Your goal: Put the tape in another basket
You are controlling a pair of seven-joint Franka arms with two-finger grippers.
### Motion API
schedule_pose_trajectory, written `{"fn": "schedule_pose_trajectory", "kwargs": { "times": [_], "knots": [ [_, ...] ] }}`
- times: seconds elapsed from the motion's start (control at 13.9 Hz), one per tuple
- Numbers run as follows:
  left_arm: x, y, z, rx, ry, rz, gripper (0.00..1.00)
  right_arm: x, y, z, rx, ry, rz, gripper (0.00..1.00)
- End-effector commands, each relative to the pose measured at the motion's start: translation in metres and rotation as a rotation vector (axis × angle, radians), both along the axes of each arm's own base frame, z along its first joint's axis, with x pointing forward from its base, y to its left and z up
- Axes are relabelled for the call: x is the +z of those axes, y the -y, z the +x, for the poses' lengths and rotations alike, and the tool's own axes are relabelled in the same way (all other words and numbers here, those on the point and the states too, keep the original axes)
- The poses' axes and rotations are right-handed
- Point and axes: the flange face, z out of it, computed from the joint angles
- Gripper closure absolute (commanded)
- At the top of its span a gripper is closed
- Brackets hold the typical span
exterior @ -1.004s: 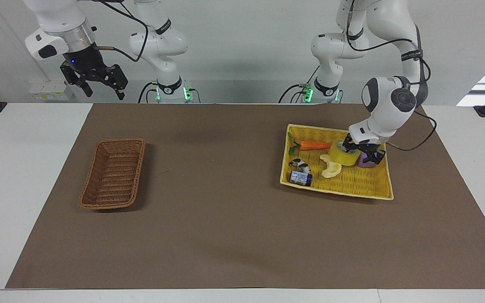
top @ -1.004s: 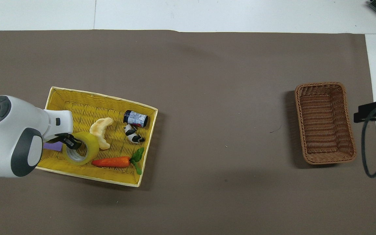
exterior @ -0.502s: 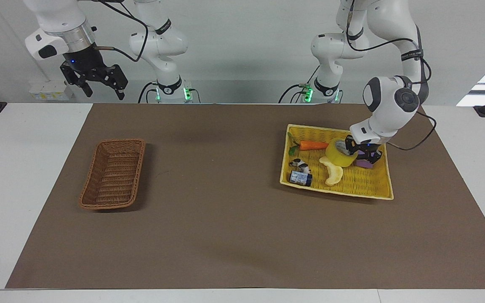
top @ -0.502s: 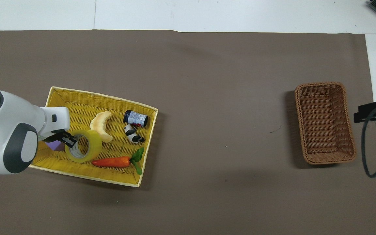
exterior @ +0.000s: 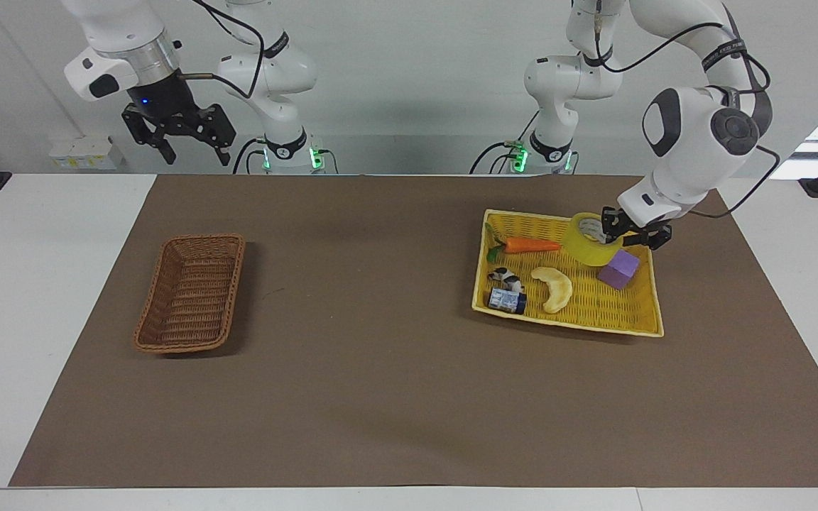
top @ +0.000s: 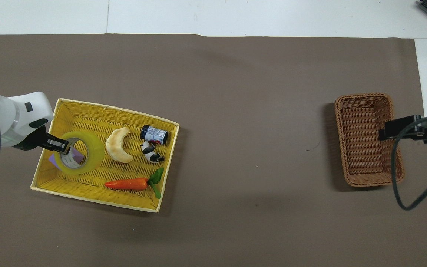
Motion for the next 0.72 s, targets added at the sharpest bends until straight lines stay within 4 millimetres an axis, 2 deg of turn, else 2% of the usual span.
{"fn": "schedule_pose_trajectory", "kwargs": {
  "times": [0.0, 0.07, 0.22, 0.36, 0.43, 0.65],
  "knots": [
    [0.02, 0.015, 0.001, 0.167, -0.02, -0.017, 1.0, 0.01, -0.019, -0.006, 0.046, 0.014, 0.062, 0.0],
    [0.019, 0.028, -0.001, 0.21, -0.019, -0.01, 1.0, 0.01, -0.03, -0.007, 0.058, 0.016, 0.064, 0.0],
    [0.021, 0.081, -0.011, 0.271, -0.024, 0.013, 1.0, 0.011, -0.055, -0.008, 0.098, 0.049, 0.07, 0.0],
    [0.024, 0.133, -0.024, 0.379, -0.017, 0.008, 1.0, 0.003, -0.098, -0.009, 0.17, 0.059, 0.087, 0.0],
    [0.028, 0.153, -0.029, 0.428, -0.011, -0.012, 1.0, -0.004, -0.113, -0.011, 0.189, 0.056, 0.112, 0.0],
    [0.033, 0.208, -0.042, 0.404, 0.025, -0.113, 1.0, -0.025, -0.135, -0.012, 0.209, 0.028, 0.184, 0.0]
  ]
}}
